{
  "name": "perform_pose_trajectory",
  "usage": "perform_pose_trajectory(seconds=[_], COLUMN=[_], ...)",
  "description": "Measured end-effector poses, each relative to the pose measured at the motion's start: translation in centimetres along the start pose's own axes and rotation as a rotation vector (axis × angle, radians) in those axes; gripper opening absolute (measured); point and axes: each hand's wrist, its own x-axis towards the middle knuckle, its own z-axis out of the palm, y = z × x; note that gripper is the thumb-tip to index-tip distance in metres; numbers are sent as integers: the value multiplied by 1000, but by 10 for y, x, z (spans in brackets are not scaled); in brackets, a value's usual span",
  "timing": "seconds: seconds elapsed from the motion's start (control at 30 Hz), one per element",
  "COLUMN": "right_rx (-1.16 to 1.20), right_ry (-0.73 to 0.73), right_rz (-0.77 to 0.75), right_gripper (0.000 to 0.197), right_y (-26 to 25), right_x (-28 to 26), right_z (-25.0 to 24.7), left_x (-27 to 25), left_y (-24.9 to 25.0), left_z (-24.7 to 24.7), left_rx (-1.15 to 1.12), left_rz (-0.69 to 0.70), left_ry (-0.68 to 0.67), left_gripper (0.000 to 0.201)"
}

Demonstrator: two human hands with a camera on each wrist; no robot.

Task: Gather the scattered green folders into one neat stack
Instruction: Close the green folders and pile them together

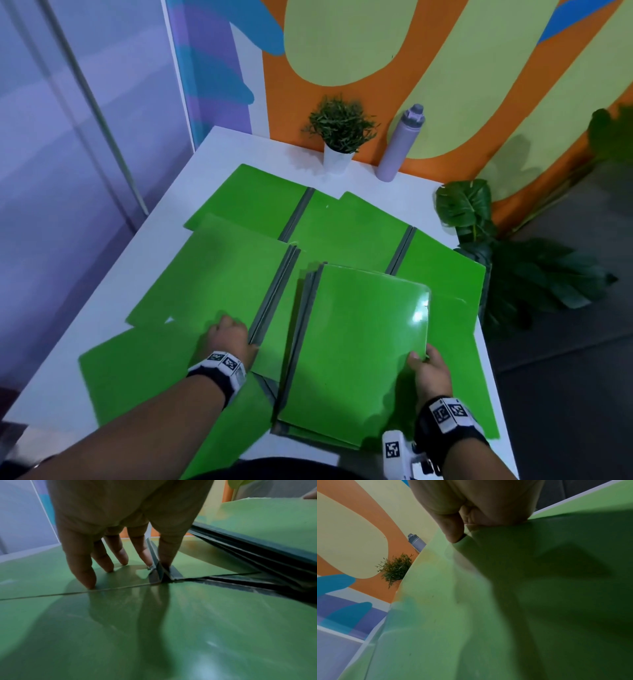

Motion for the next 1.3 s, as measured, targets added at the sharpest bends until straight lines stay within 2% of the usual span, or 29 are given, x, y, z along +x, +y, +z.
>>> perform_pose_trajectory(seconds=[0.07,0.2,0.33,0.43,0.5,0.57,0.67,0.73,0.83,0.9,1.07,1.13,1.2,1.27,1.3], right_rx=[11,34,59,106,153,234,362,350,334,304,161,147,107,51,30], right_ry=[-6,-22,-2,-34,-71,-111,-180,-202,-207,-238,-203,-185,-122,-67,-57], right_rz=[11,10,15,-56,-64,33,106,61,-4,-26,-66,-41,-22,-9,-1], right_gripper=[54,53,53,42,47,55,57,58,53,51,48,51,54,57,58], right_y=[-3,-8,-10,-18,-26,-35,-45,-43,-32,-22,-11,-7,-4,-2,0], right_x=[-2,-2,7,12,11,8,4,6,10,11,9,11,11,10,9], right_z=[-1,-5,-7,0,7,15,23,29,36,40,40,35,27,19,15], left_x=[2,8,-3,-20,-33,-38,-39,-43,-46,-51,-40,-27,-9,11,21], left_y=[-1,5,14,9,5,-2,-10,-16,-22,-23,-17,-21,-34,-53,-62], left_z=[-1,-27,-92,-143,-163,-164,-147,-131,-101,-83,-45,-39,-34,-34,-34], left_rx=[11,-135,-363,-522,-672,-824,-1101,-1214,-1308,-1279,-1126,-948,-699,-438,-300], left_rz=[12,-7,53,148,202,192,127,31,-88,-86,-21,-20,-71,-124,-141], left_ry=[24,101,314,445,481,423,236,100,-144,-257,-370,-325,-183,-71,-64], left_gripper=[20,18,10,10,4,6,26,34,30,27,33,35,38,52,61])
